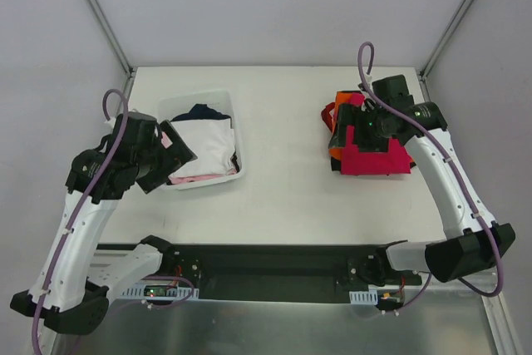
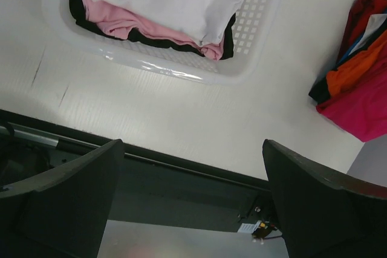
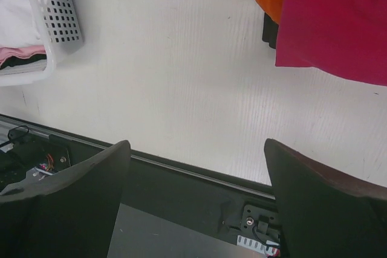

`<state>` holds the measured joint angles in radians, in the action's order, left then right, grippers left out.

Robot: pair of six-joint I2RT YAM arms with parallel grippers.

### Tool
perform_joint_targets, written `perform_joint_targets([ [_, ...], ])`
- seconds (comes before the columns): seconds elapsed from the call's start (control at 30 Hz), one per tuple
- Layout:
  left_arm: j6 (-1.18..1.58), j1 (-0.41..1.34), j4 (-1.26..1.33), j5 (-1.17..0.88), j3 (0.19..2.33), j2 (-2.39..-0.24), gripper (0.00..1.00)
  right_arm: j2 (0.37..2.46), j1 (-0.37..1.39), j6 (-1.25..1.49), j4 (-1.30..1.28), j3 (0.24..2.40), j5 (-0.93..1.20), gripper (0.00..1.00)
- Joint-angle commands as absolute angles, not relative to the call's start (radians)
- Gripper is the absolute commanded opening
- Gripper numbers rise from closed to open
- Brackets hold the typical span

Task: Fold and stack the t-shirts

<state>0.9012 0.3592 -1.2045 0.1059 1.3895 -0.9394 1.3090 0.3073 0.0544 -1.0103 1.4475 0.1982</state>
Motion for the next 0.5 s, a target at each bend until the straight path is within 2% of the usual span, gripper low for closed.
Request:
perform_joint_targets([
  [0.0,0.988,0.359,-1.187,0.100,1.329,-0.807,0.99,1.362,0.310,0.031,-1.103,1.563,0.173,0.96],
  [0.2,0.954,0.359,-1.195,0.086,1.331,-0.796,0.99,1.342,0.310,0.028,-1.062,1.529,0.184,0.96],
  [0.47,0.916,0.359,-1.178,0.041,1.378,-0.949,0.99,1.316,0.314,0.087,-0.921,1.425,0.203,0.96],
])
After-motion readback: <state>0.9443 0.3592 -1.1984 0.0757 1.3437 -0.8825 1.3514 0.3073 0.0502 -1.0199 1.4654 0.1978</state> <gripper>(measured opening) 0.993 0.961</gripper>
